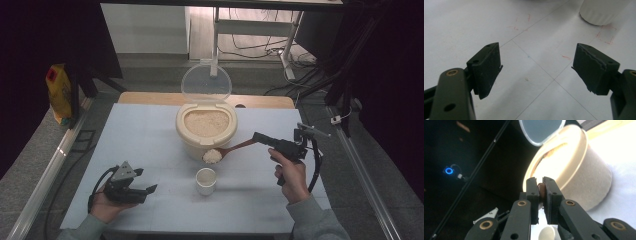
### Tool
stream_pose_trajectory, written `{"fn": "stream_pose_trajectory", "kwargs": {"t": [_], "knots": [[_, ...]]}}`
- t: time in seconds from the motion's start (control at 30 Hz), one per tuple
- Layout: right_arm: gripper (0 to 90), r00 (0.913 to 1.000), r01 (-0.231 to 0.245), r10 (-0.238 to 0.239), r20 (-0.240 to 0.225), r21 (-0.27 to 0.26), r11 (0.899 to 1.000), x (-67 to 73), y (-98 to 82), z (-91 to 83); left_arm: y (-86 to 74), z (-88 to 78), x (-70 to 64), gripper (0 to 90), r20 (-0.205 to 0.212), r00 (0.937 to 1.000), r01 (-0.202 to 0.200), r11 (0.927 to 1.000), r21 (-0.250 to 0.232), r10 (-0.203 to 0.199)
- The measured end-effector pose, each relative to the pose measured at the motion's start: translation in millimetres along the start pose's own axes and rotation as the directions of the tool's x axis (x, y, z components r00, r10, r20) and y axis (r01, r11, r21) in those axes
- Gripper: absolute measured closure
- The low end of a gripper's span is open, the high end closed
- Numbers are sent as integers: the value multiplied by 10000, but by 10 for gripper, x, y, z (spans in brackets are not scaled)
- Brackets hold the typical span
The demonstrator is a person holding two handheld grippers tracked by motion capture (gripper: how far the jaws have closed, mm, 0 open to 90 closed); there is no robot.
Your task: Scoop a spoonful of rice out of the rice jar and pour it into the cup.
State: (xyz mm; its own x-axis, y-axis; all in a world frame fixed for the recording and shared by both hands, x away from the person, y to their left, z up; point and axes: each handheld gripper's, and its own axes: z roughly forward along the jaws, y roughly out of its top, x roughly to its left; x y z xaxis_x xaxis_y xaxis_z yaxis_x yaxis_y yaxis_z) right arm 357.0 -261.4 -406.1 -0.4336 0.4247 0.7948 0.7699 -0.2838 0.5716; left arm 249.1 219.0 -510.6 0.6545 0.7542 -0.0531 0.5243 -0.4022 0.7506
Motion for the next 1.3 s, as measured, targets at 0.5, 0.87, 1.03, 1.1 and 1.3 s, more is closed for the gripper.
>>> {"fn": "stream_pose_trajectory", "kwargs": {"t": [0.5, 0.87, 1.03, 1.1, 1.3], "knots": [[830, 9939, 719, -782, 773, 811, 9941, -31, -118, 100, 0, 1, 2, 219, -12, 10000, -3, 10000, 18, 3], [830, 9726, 1754, -1935, 1286, 1394, 9746, 72, -152, 200, -3, 3, 5, 219, -22, 10000, -1, 10000, 40, 1], [830, 9595, 2225, -2445, 1398, 1557, 9624, 143, -164, 246, -3, 6, 4, 219, -23, 10000, -3, 10000, 50, 3], [830, 9523, 2456, -2689, 1445, 1607, 9560, 175, -168, 262, -3, 5, 4, 219, -26, 10000, -9, 10000, 50, 9], [830, 9075, 3744, -3983, 1337, 1725, 9111, 313, -210, 290, -4, 4, 6, 219, -31, 10000, -17, 10000, 46, 17]]}}
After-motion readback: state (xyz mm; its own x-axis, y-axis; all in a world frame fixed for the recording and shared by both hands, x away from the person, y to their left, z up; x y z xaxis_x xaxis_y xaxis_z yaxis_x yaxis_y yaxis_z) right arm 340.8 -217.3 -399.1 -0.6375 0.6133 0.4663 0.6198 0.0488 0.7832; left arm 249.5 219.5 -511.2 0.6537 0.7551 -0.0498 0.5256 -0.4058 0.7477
